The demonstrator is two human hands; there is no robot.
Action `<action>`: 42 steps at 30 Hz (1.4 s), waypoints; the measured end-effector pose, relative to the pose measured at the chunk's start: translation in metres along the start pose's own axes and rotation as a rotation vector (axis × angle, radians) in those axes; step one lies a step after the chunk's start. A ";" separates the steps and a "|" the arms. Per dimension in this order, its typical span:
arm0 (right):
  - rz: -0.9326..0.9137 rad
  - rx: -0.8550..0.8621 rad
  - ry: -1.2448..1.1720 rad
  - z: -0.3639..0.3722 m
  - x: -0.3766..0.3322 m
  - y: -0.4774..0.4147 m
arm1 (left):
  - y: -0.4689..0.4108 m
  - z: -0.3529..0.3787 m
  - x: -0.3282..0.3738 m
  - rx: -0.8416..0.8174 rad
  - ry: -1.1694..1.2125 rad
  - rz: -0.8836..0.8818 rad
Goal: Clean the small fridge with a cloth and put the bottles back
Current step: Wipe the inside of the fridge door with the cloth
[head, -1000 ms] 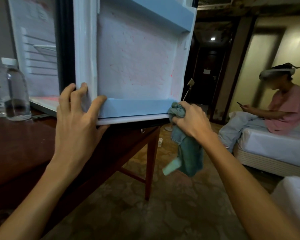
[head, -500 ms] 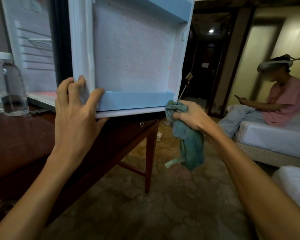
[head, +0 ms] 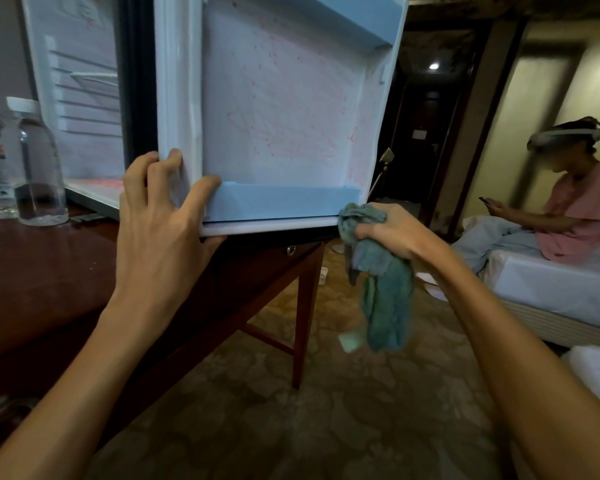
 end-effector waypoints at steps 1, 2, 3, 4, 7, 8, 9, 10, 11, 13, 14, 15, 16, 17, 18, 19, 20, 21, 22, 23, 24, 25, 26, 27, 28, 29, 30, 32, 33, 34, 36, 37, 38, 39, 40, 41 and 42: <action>-0.022 -0.011 -0.084 0.000 0.003 0.001 | 0.000 0.000 0.000 -0.003 -0.002 0.004; -0.033 -0.032 -0.154 0.001 0.006 0.004 | -0.001 0.000 0.000 -0.005 -0.008 0.008; -0.039 -0.059 -0.204 0.002 0.010 0.005 | -0.001 0.000 0.000 -0.008 -0.013 0.011; -0.039 -0.068 -0.194 0.002 0.013 0.005 | 0.000 0.001 -0.001 -0.011 -0.016 0.011; 0.018 -0.033 0.060 -0.008 0.013 -0.002 | -0.001 0.001 -0.003 -0.008 -0.023 0.019; 0.064 -0.022 0.158 -0.009 0.010 -0.003 | -0.001 0.001 -0.003 -0.006 -0.029 0.021; 0.077 -0.008 0.205 -0.007 0.006 -0.003 | -0.001 0.000 -0.003 -0.004 -0.035 0.020; 0.075 0.000 0.207 -0.003 0.003 -0.002 | -0.002 0.000 -0.002 0.000 -0.038 0.019; 0.047 0.003 0.146 0.002 0.001 0.000 | -0.002 0.000 -0.001 0.002 -0.040 0.019; -0.016 0.000 -0.047 0.013 -0.003 0.007 | -0.002 0.001 0.000 -0.002 -0.042 0.018; -0.041 -0.002 -0.114 0.018 -0.007 0.011 | -0.002 0.001 -0.001 -0.002 -0.043 0.016; -0.073 -0.010 -0.156 0.023 -0.015 0.013 | -0.003 0.002 -0.002 0.000 -0.045 0.016; -0.111 -0.025 -0.176 0.031 -0.027 0.015 | -0.003 0.002 -0.002 -0.001 -0.048 0.018; -0.168 -0.045 -0.187 0.041 -0.044 0.018 | -0.003 0.002 -0.002 -0.003 -0.053 0.020; -0.225 -0.069 -0.195 0.053 -0.062 0.020 | -0.004 0.002 -0.002 -0.004 -0.059 0.024; -0.283 -0.094 -0.200 0.065 -0.079 0.021 | -0.004 0.002 -0.002 -0.003 -0.068 0.028; -0.325 -0.115 -0.206 0.076 -0.096 0.023 | -0.005 0.001 -0.003 -0.003 -0.078 0.030; -0.361 -0.134 -0.211 0.086 -0.110 0.026 | -0.005 -0.001 -0.004 -0.006 -0.086 0.027; -0.387 -0.149 -0.214 0.093 -0.120 0.029 | -0.004 -0.002 -0.006 -0.014 -0.090 0.023; -0.400 -0.160 -0.216 0.098 -0.127 0.031 | -0.004 -0.003 -0.008 -0.026 -0.092 0.023; -0.394 -0.168 -0.211 0.100 -0.130 0.033 | -0.004 -0.004 -0.009 -0.041 -0.097 0.026; -0.383 -0.172 -0.205 0.102 -0.131 0.034 | -0.005 -0.005 -0.012 -0.058 -0.110 0.032; -0.374 -0.177 -0.205 0.104 -0.132 0.035 | -0.006 -0.007 -0.014 -0.074 -0.127 0.038; -0.372 -0.179 -0.208 0.106 -0.133 0.036 | -0.006 -0.008 -0.014 -0.082 -0.144 0.044; -0.368 -0.176 -0.206 0.109 -0.134 0.036 | -0.007 -0.010 -0.015 -0.083 -0.156 0.050; -0.371 -0.165 -0.194 0.113 -0.137 0.036 | -0.007 -0.012 -0.014 -0.079 -0.159 0.056; -0.384 -0.151 -0.173 0.116 -0.141 0.037 | -0.007 -0.013 -0.014 -0.072 -0.157 0.061; -0.413 -0.119 -0.137 0.122 -0.146 0.038 | -0.007 -0.015 -0.013 -0.068 -0.154 0.069; -0.419 -0.103 -0.110 0.124 -0.146 0.038 | -0.007 -0.015 -0.013 -0.071 -0.159 0.075; -0.415 -0.098 -0.088 0.126 -0.144 0.038 | -0.007 -0.015 -0.013 -0.078 -0.164 0.081; -0.400 -0.146 -0.138 0.130 -0.140 0.036 | -0.009 -0.016 -0.014 -0.086 -0.164 0.089; -0.397 -0.180 -0.195 0.131 -0.140 0.036 | -0.009 -0.016 -0.014 -0.090 -0.158 0.091; -0.404 -0.221 -0.241 0.130 -0.142 0.035 | -0.009 -0.017 -0.014 -0.092 -0.150 0.093; -0.415 -0.267 -0.268 0.129 -0.147 0.034 | -0.009 -0.018 -0.014 -0.093 -0.144 0.096; -0.415 -0.310 -0.270 0.125 -0.153 0.034 | -0.010 -0.017 -0.014 -0.096 -0.139 0.101; -0.396 -0.342 -0.242 0.119 -0.160 0.033 | -0.010 -0.017 -0.015 -0.100 -0.136 0.105; -0.378 -0.352 -0.165 0.111 -0.165 0.033 | -0.010 -0.017 -0.015 -0.102 -0.138 0.105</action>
Point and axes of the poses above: each hand's wrist, its own y-axis away from the middle knuckle, its own z-axis out of the palm, x = y × z, the point moved 5 cm from there along -y, towards the middle knuckle, and after that the axes turned 15 degrees about -x, right-handed, at the moved point
